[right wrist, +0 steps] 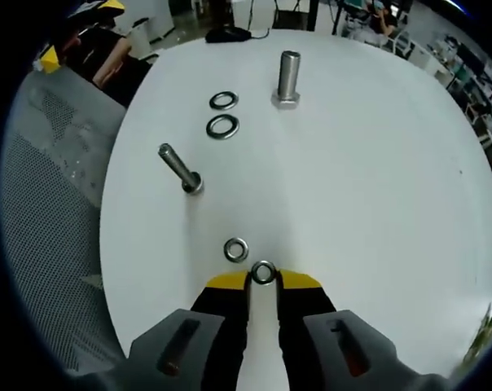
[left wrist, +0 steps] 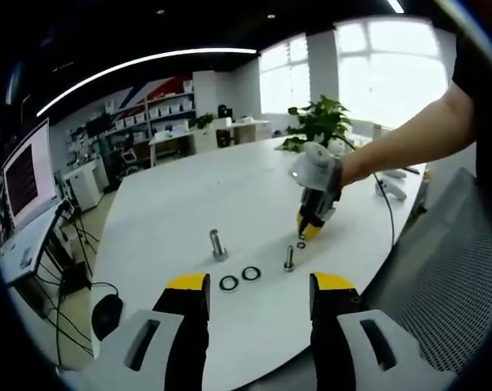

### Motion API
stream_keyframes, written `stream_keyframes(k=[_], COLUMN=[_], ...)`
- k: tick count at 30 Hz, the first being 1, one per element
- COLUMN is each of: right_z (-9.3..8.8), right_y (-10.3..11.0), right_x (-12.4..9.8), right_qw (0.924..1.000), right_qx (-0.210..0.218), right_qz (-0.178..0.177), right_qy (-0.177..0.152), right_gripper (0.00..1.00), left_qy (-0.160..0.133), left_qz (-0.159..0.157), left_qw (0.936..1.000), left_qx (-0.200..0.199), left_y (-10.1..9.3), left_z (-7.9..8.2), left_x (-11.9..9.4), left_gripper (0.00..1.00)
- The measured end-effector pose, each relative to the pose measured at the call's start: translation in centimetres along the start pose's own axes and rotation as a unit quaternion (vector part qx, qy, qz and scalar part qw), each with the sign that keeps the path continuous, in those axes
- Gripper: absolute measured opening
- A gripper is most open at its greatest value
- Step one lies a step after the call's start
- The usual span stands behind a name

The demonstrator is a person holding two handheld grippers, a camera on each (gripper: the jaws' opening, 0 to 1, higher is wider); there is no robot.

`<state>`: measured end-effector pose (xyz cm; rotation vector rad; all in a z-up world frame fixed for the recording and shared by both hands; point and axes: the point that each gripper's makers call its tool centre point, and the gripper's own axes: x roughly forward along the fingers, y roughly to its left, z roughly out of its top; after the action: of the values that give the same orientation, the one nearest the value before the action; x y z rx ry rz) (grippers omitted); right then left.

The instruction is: Place the washer onto the threaded stud by aligning its center hole with the stud, sliding it down to the base, and recovering from edge contact or off-axis alignment until the washer reaches the visible bottom stop.

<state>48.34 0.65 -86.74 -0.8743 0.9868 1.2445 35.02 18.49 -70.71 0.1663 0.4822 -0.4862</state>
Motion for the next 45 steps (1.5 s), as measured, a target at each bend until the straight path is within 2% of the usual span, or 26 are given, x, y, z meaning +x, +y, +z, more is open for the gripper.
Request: stream_keyframes(k=[9,21,29,36,45], right_z=[0.4,3.9,5.9,7.0,9.1], right_y=[0.5,2.1,3.6,4.3,6.0], right_x=[-1.2,-3.6,-4.9,-5.4,-5.1], right_qw=[0.9999,0.9988,0.9971,0.9959,0.9924], right_qx=[0.006,-0.025,-0.057,-0.079,-0.107], right_qz=[0.005,0.019,0.031,0.030,0.047], right_qy=[-0.012,-0.038,-0.039,-0.030,-0.039], right_gripper=[0.14,0.14,0.14,0.14,0.14], left_qy=[-0.001,0.000,-0.001,-0.001,-0.001], left_qz=[-0.002,-0.003,-0.002,-0.003,-0.002], left_qw=[1.0000,1.0000,1.0000,1.0000,1.0000], left_qx=[0.000,0.001,0.000,0.001,0.001], left_y=[-0.1,-0.1,-0.1,-0.1,-0.1], left_z=[0.1,-0.1,0.0,0.0,0.0], left_x=[0.1,0.1,0.0,0.0,-0.1], left_gripper=[0.47,0.47,0.47,0.47,0.47])
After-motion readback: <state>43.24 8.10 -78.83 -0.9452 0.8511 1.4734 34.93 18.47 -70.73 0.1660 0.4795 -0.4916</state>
